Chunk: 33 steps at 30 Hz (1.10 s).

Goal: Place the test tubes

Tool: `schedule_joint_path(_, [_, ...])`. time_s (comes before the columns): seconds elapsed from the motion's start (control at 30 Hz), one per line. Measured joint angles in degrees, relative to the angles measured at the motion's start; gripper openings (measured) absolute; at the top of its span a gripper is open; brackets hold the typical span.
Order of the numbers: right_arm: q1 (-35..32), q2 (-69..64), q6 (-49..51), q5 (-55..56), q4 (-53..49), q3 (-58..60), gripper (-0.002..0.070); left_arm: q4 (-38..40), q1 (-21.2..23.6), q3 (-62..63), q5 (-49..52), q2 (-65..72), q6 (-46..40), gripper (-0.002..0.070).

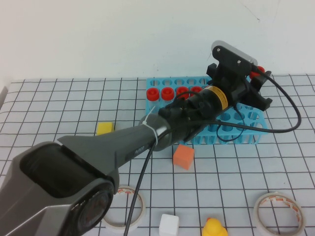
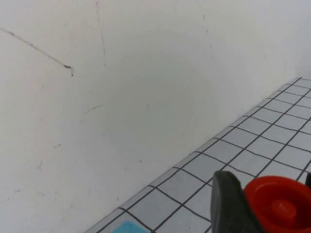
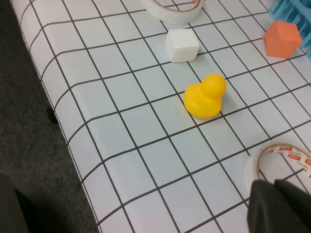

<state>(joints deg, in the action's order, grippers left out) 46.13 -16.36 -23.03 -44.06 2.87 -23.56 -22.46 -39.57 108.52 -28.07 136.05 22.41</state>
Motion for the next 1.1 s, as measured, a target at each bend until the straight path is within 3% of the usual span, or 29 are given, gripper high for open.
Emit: schedule_joint_path(1.1, [0.00,0.00,0.00,0.00,0.00,0.00,-0.0001,0.59,0.28,0.14,-1.67,2.88,-0.10,0.0260])
